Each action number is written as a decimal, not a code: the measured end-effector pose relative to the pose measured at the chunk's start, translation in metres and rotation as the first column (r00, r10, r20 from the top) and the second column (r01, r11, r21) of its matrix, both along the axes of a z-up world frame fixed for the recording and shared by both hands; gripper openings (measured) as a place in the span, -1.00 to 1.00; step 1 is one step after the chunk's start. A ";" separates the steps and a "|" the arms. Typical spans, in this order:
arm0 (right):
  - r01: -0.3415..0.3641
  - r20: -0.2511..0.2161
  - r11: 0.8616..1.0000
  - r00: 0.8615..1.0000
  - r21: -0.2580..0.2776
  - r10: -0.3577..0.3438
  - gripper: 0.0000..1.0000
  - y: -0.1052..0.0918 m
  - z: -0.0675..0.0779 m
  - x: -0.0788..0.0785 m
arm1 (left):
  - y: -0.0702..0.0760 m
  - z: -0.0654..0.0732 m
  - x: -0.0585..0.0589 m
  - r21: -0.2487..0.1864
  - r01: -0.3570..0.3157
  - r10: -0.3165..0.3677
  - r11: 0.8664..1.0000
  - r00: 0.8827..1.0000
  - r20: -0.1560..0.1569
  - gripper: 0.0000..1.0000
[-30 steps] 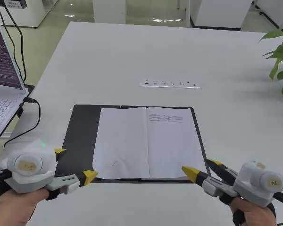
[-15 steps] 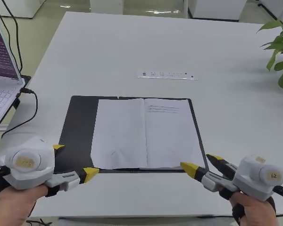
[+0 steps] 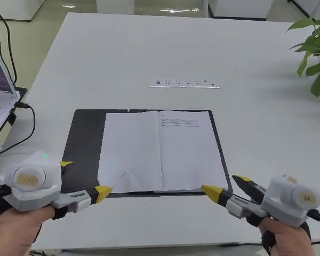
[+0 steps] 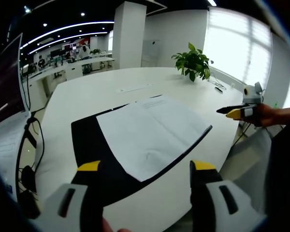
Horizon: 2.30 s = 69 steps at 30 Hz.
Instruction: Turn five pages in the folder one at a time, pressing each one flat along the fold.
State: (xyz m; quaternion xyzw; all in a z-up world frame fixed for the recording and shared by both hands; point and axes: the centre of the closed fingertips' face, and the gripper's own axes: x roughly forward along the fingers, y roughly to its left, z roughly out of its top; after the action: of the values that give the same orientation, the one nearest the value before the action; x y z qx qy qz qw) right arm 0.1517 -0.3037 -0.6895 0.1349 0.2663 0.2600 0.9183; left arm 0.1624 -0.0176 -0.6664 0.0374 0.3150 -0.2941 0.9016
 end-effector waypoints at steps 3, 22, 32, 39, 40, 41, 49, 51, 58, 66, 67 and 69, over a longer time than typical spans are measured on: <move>0.006 -0.008 1.000 1.000 0.009 -0.006 0.49 -0.002 -0.001 0.001 | -0.013 0.003 0.002 -0.010 0.018 -0.018 1.000 1.000 -0.004 0.45; 0.015 -0.020 0.999 1.000 0.035 -0.014 0.46 -0.025 0.002 -0.004 | -0.107 0.006 0.029 0.010 0.207 -0.207 0.978 0.978 -0.007 0.42; -0.032 -0.047 0.999 0.998 0.024 0.033 0.41 -0.027 0.001 -0.012 | -0.160 -0.002 0.038 0.035 0.330 -0.329 0.943 0.944 -0.035 0.41; -0.031 -0.048 0.998 0.998 0.047 0.034 0.46 -0.032 0.003 -0.012 | -0.204 -0.009 0.045 0.041 0.397 -0.395 0.917 0.917 -0.050 0.33; -0.030 -0.048 0.998 0.998 0.050 0.033 0.46 -0.032 0.003 -0.012 | -0.209 -0.010 0.046 0.041 0.402 -0.400 0.915 0.915 -0.053 0.31; -0.029 -0.047 0.998 0.998 0.051 0.031 0.46 -0.032 0.003 -0.011 | -0.216 -0.012 0.050 0.042 0.410 -0.407 0.911 0.912 -0.053 0.31; -0.028 -0.071 0.998 0.997 0.064 0.033 0.45 -0.034 -0.004 -0.012 | -0.262 -0.024 0.057 0.015 0.437 -0.435 0.899 0.899 -0.055 0.34; -0.023 -0.076 0.998 0.997 0.064 0.027 0.45 -0.035 -0.007 -0.013 | -0.270 -0.028 0.056 0.014 0.441 -0.439 0.898 0.897 -0.054 0.33; 0.013 -0.115 0.996 0.993 0.083 -0.003 0.41 -0.044 -0.018 -0.018 | -0.299 -0.058 0.058 0.039 0.427 -0.423 0.903 0.903 -0.079 0.30; 0.066 -0.136 0.992 0.989 0.106 -0.051 0.40 -0.061 -0.022 -0.021 | -0.318 -0.086 0.057 0.095 0.435 -0.426 0.896 0.899 -0.099 0.31; 0.071 -0.136 0.991 0.989 0.109 -0.056 0.40 -0.062 -0.022 -0.021 | -0.317 -0.091 0.057 0.107 0.434 -0.424 0.894 0.900 -0.104 0.31; 0.082 -0.139 0.990 0.988 0.115 -0.066 0.39 -0.065 -0.021 -0.021 | -0.318 -0.096 0.058 0.116 0.436 -0.426 0.892 0.899 -0.102 0.29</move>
State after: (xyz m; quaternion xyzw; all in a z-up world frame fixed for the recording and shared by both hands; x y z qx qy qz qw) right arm 0.1308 -0.3691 -0.7109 0.2171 0.3063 0.2313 0.8975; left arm 0.2199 -0.3356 -0.7620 0.1568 0.3512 -0.4657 0.7970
